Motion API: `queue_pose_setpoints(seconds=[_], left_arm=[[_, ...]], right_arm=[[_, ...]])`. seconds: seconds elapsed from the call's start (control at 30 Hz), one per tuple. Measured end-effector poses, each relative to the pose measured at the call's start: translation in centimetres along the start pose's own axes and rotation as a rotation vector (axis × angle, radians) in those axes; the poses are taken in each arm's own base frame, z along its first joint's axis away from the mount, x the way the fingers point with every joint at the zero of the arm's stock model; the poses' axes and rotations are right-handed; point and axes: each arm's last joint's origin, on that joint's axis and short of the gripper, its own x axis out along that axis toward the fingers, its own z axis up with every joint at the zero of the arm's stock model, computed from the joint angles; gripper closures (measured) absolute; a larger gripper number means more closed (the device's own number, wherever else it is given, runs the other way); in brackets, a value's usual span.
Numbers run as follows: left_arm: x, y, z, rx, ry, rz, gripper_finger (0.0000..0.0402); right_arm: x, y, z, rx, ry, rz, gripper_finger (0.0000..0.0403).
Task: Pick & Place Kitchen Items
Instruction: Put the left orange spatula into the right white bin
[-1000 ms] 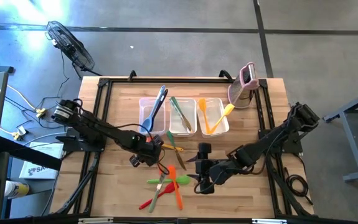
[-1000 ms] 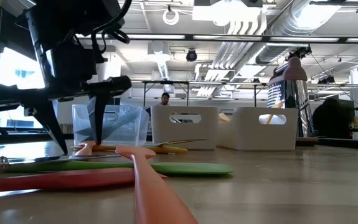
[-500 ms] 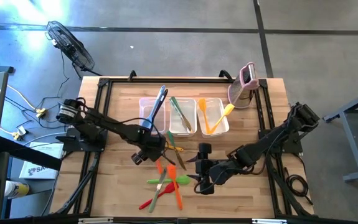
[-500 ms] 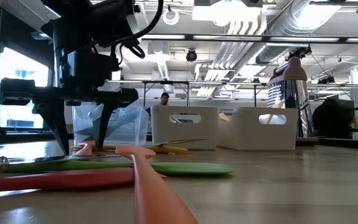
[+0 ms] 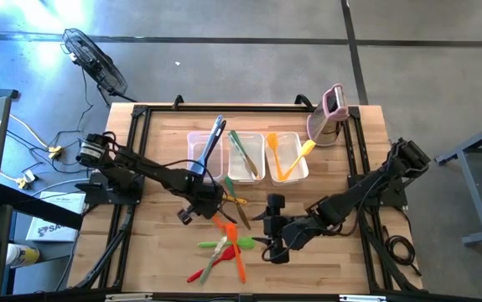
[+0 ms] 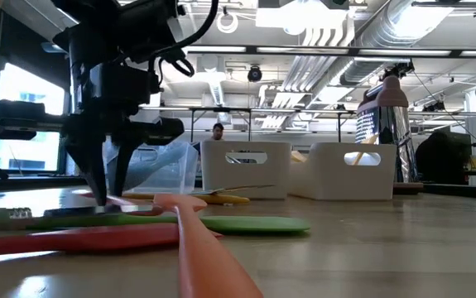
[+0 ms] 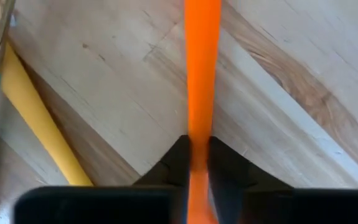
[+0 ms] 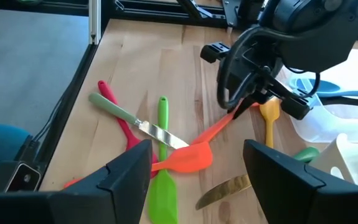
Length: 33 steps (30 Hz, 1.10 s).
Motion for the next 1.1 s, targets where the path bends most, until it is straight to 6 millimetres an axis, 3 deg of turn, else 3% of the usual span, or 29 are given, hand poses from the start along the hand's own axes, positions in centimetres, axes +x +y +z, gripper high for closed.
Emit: queue_pose_setpoints(seconds=[0.43, 0.8, 1.1], left_arm=[[-0.3, -0.6, 0.9, -0.068, 0.030, -0.031, 0.0384], [-3.2, -0.6, 3.3, -0.086, 0.161, -0.031, 0.0385], [-5.7, -1.2, 3.9, -0.235, 0.328, -0.033, 0.0385]], right_arm=[[-0.1, 0.1, 0.0, 0.005, 0.001, 0.007, 0.0160], [-0.2, 0.3, -0.1, -0.001, 0.007, 0.011, 0.0160], [-0.5, 1.0, -0.3, -0.017, 0.006, 0.028, 0.0160]])
